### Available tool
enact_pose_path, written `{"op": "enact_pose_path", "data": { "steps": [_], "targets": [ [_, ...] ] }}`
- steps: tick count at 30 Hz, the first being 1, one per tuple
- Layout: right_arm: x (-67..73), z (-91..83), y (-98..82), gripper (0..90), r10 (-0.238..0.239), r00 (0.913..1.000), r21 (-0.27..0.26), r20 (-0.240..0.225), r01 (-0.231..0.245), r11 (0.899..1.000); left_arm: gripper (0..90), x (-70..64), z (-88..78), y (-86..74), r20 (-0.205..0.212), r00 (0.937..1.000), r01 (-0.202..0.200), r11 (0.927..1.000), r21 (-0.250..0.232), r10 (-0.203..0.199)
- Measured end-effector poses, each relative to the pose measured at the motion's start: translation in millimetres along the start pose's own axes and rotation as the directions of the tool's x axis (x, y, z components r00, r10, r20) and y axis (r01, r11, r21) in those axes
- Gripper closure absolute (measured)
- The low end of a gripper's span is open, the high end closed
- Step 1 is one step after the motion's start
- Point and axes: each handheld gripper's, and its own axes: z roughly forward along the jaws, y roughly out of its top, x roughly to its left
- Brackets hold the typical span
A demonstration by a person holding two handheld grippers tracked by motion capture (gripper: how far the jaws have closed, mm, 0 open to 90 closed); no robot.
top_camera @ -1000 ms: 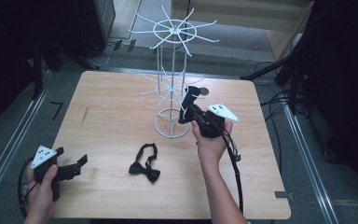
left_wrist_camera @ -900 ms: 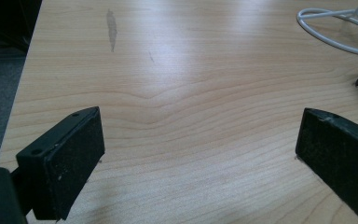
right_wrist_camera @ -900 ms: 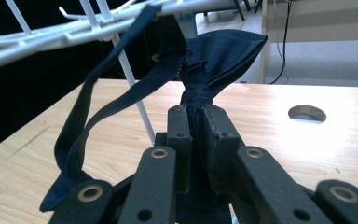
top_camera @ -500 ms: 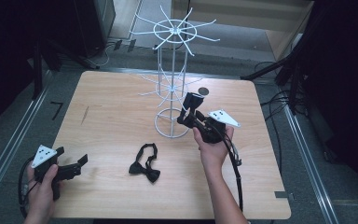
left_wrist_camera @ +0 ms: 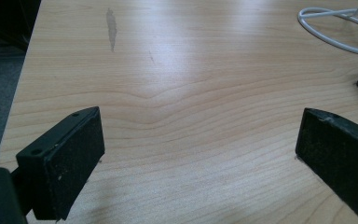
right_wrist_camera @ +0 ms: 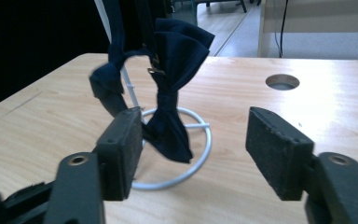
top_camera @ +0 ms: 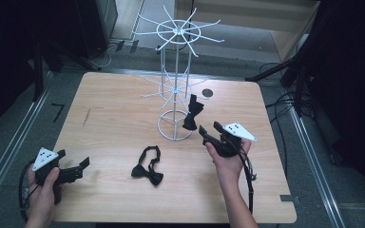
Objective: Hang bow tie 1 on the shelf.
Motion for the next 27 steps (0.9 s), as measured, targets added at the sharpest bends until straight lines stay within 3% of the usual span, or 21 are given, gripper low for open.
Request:
{"op": "enact_pose_path", "data": {
  "steps": [5, 6, 14, 27],
  "targets": [
    [-2.3, -8.5, -8.1, 30.4, 0.006, 1.0000, 0.011, 0.001, -0.006, 1.000, 1.5, -0.1, 0.2, 0.1, 0.000, 1.0000, 0.000, 1.0000, 0.002, 0.000],
    [-2.9, -10.3, -11.3, 28.1, 0.002, 1.0000, 0.038, 0.005, -0.002, 0.999, 1.5, -0.4, 0.4, 0.0, -0.002, 1.0000, -0.001, 1.0000, 0.000, 0.001],
    [-0.4, -19.7, -21.6, 27.9, 0.022, 0.9997, 0.069, -0.008, -0.021, 0.997, 1.5, -0.7, 0.4, 0.1, -0.004, 1.0000, -0.003, 1.0000, 0.002, 0.003],
    [12.3, -17.6, -29.6, 28.6, 0.023, 0.9995, 0.109, -0.023, -0.021, 0.994, 1.5, -0.4, -0.2, -0.1, -0.001, 1.0000, 0.000, 1.0000, 0.000, 0.000]
  ]
}}
